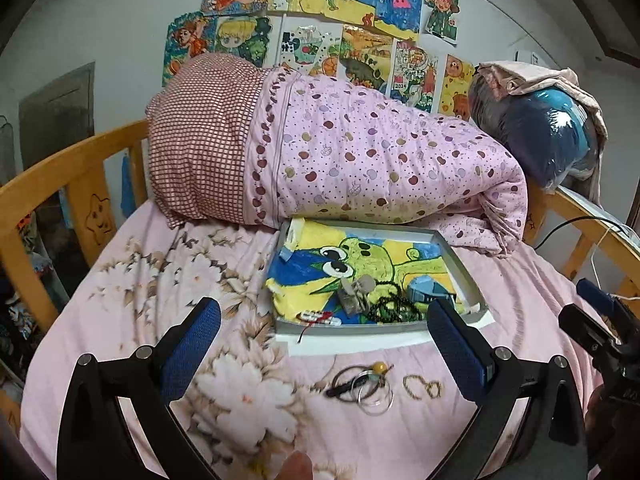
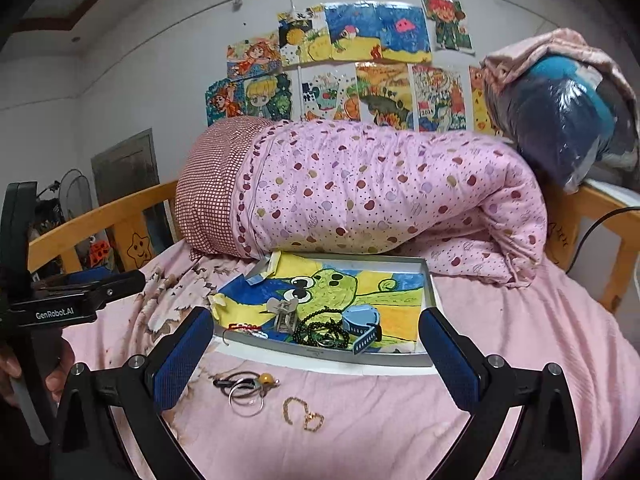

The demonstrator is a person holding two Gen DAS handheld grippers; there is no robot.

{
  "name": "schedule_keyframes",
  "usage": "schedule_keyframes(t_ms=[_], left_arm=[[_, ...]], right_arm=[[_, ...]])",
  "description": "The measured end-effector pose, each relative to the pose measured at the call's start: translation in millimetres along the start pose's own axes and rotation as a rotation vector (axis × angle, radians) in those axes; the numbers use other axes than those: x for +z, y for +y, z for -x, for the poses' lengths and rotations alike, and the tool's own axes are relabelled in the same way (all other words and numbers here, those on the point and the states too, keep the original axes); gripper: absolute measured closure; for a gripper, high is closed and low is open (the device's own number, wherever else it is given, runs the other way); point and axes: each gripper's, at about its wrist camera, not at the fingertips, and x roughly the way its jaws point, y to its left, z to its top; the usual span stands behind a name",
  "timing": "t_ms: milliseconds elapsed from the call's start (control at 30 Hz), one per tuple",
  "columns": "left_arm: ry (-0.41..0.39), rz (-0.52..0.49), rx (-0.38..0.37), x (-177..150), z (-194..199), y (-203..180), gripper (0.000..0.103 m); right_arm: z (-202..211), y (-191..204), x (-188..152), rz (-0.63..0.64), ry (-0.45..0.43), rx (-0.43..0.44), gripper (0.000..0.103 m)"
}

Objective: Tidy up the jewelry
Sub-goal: 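Open both tools and lift them away from the tray, then move the left tool toward the large silver hoops while the right tool approaches the gold chain bracelet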

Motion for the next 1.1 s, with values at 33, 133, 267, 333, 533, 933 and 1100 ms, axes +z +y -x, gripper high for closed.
schedule_keyframes(t_ms=[33,133,267,333,533,933,1100], left_arm=[[-0.004,-0.002,0.004,-3.6,5.2,0.2,0.002],[-0.005,-0.001,0.016,-17.0,18.0,0.9,0.002],[0.017,-0.005,0.029,-36.7,26.7,2.6,0.002],[0.036,-0.008,0.032,-46.8,28.6,3.6,0.002],[0.124,-0.053,0.019,-72.4,23.8,1.8,0.002],[0.354,-0.068,-0.039,-102.7,-15.3,-1.3,0.002],[0.412,-0.055,-0.069,-105.5,-37.7,0.3,0.002]], right_arm=[[4.7,2.0,-2.0,0.008,-0.003,-0.002,0.000],[14.6,5.7,-9.9,0.018,-0.004,-0.004,0.000],[21.8,9.3,-22.5,0.038,0.003,-0.009,0.000],[23.4,10.8,-29.5,0.044,0.014,-0.018,0.000],[19.9,6.5,-52.9,0.032,0.075,-0.050,0.000],[-7.8,-15.9,-98.6,-0.001,0.276,-0.068,0.000],[-27.5,-25.7,-109.3,0.005,0.355,-0.038,0.000]])
